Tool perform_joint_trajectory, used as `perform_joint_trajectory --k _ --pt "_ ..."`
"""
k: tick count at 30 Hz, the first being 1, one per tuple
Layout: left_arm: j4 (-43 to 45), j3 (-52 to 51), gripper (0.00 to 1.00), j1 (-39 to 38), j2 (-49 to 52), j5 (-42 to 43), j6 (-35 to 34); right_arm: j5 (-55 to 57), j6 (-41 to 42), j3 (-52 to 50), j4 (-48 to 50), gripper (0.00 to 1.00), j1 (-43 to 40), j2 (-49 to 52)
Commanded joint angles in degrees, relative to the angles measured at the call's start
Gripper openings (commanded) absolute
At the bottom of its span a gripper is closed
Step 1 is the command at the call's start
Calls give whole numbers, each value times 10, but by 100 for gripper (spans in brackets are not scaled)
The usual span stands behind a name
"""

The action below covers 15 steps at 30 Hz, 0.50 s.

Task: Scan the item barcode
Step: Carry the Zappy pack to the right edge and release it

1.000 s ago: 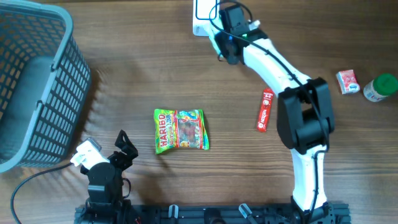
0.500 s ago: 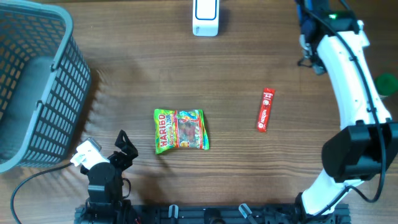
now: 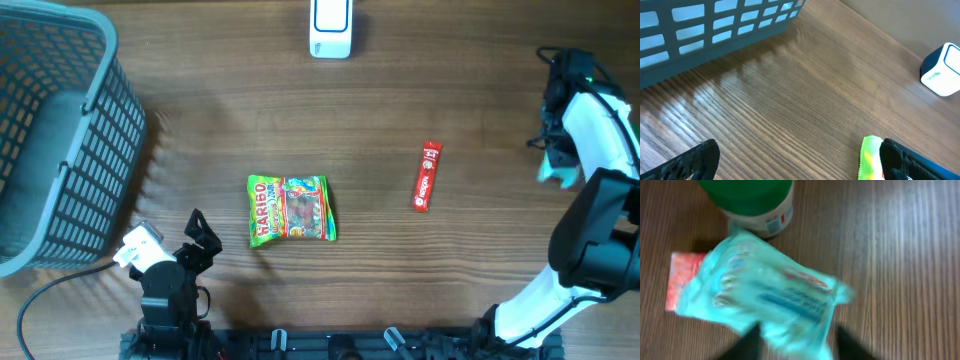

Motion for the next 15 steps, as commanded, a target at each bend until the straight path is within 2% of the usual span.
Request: perform_joint_trajectory --k 1,5,8,12,15 --pt "-2 0 100 2 -5 1 -3 -68 -97 32 -6 100 -1 -15" --pt "-2 0 100 2 -5 1 -3 -126 -113 98 -77 100 2 -59" --pt "-2 0 100 2 -5 1 -3 -199 -113 110 -122 100 17 -102" --pt "-2 0 100 2 -5 1 -3 -263 -112 108 -191 100 79 -118" --pt "-2 0 100 2 -5 1 -3 -269 -105 78 -192 100 145 -117"
